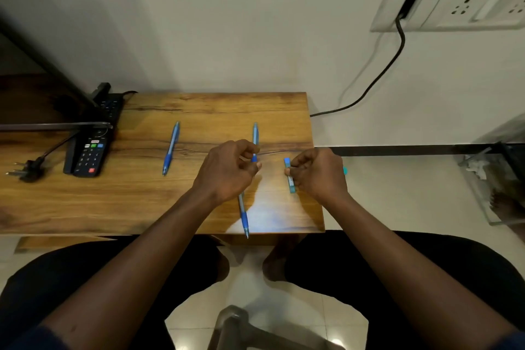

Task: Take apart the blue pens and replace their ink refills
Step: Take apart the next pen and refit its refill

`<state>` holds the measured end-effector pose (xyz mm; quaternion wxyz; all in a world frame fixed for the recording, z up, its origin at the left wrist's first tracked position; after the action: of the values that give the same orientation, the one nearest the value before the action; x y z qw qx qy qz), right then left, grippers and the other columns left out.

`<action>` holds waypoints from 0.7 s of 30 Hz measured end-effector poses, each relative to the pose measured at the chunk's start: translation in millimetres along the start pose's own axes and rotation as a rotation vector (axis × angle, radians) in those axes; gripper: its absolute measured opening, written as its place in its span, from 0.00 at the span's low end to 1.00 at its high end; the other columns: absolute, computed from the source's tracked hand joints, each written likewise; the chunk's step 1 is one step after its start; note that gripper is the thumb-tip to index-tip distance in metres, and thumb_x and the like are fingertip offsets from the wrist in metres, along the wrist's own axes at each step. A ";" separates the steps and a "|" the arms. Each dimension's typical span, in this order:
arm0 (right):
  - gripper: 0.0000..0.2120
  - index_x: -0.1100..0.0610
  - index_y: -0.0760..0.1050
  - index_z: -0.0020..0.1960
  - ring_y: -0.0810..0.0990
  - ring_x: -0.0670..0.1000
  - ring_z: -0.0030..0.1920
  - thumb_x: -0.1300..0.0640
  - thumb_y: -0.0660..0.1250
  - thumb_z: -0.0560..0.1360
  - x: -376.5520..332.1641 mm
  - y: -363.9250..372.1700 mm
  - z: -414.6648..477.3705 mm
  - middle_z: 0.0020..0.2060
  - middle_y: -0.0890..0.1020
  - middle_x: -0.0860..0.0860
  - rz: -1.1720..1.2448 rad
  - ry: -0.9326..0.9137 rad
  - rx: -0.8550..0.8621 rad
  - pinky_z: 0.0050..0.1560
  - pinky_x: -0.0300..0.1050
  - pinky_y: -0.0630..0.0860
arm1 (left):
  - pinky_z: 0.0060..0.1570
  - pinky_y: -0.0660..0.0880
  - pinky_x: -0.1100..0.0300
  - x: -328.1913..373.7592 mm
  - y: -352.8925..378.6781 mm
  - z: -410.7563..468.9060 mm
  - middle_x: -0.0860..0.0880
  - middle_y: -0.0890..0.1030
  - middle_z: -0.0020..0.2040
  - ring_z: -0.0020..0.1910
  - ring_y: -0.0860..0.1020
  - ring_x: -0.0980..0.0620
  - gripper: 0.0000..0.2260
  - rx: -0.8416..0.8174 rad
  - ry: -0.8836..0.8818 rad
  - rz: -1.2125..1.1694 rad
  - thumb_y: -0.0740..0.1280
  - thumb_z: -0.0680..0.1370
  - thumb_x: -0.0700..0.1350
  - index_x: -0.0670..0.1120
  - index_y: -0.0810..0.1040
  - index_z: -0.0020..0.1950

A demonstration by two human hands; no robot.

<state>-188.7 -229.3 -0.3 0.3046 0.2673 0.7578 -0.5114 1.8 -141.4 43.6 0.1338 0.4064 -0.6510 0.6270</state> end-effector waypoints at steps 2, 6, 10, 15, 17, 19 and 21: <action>0.12 0.52 0.81 0.36 0.86 0.51 0.41 0.54 0.84 0.67 -0.7 -0.5 -1.0 0.34 0.85 0.48 -0.025 0.000 0.006 0.48 0.55 0.84 | 0.48 0.76 0.64 -6.3 -3.2 -2.0 0.55 0.83 0.57 0.49 0.80 0.59 0.17 0.000 -0.023 0.035 0.74 0.79 0.48 0.51 0.80 0.68; 0.13 0.51 0.79 0.36 0.83 0.53 0.49 0.51 0.83 0.68 -8.6 -5.2 -4.3 0.36 0.84 0.47 -0.095 -0.035 0.062 0.50 0.54 0.82 | 0.37 0.70 0.69 -19.8 -14.6 -7.5 0.58 0.82 0.42 0.41 0.78 0.65 0.11 0.062 -0.090 0.086 0.76 0.78 0.49 0.51 0.81 0.59; 0.11 0.51 0.79 0.39 0.82 0.47 0.42 0.48 0.79 0.72 -40.8 -3.0 -15.3 0.36 0.82 0.45 -0.118 -0.136 0.083 0.45 0.51 0.82 | 0.34 0.66 0.67 -31.6 -26.8 -11.8 0.56 0.80 0.39 0.38 0.76 0.64 0.09 0.114 -0.129 0.080 0.75 0.79 0.47 0.50 0.78 0.56; 0.13 0.52 0.79 0.38 0.80 0.44 0.36 0.46 0.78 0.72 -71.8 36.9 -42.1 0.33 0.82 0.46 -0.201 -0.237 -0.087 0.37 0.44 0.76 | 0.40 0.71 0.64 -45.4 -33.8 -12.5 0.55 0.81 0.44 0.43 0.78 0.59 0.14 0.114 -0.154 0.107 0.74 0.79 0.43 0.50 0.79 0.63; 0.15 0.51 0.79 0.39 0.80 0.47 0.38 0.43 0.79 0.71 -69.8 53.2 -48.0 0.34 0.81 0.46 -0.277 -0.243 -0.127 0.39 0.47 0.78 | 0.47 0.73 0.61 -50.4 -33.6 -12.7 0.55 0.81 0.48 0.49 0.79 0.56 0.15 0.099 -0.157 0.126 0.75 0.78 0.43 0.50 0.80 0.64; 0.16 0.51 0.78 0.41 0.80 0.49 0.40 0.41 0.79 0.70 -66.2 64.4 -51.1 0.36 0.81 0.47 -0.351 -0.246 -0.159 0.39 0.46 0.76 | 0.50 0.73 0.59 -55.7 -32.6 -12.2 0.54 0.81 0.50 0.52 0.79 0.54 0.16 0.088 -0.164 0.138 0.75 0.78 0.44 0.50 0.80 0.65; 0.17 0.52 0.78 0.43 0.80 0.49 0.41 0.40 0.78 0.70 -64.6 70.0 -53.2 0.38 0.81 0.48 -0.405 -0.246 -0.179 0.38 0.46 0.74 | 0.50 0.74 0.59 -59.7 -33.0 -12.1 0.53 0.81 0.51 0.52 0.79 0.53 0.16 0.093 -0.172 0.132 0.75 0.78 0.44 0.50 0.80 0.65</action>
<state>-105.1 -162.0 19.9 0.3084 0.0178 0.7953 -0.5216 58.6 -104.8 28.4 0.0169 0.4206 -0.6557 0.6268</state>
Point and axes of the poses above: each hand's wrist, its own z-axis towards the middle knuckle, its own y-axis out of the palm, x = y × z, the point moved 8 cm from there along z, towards the middle knuckle
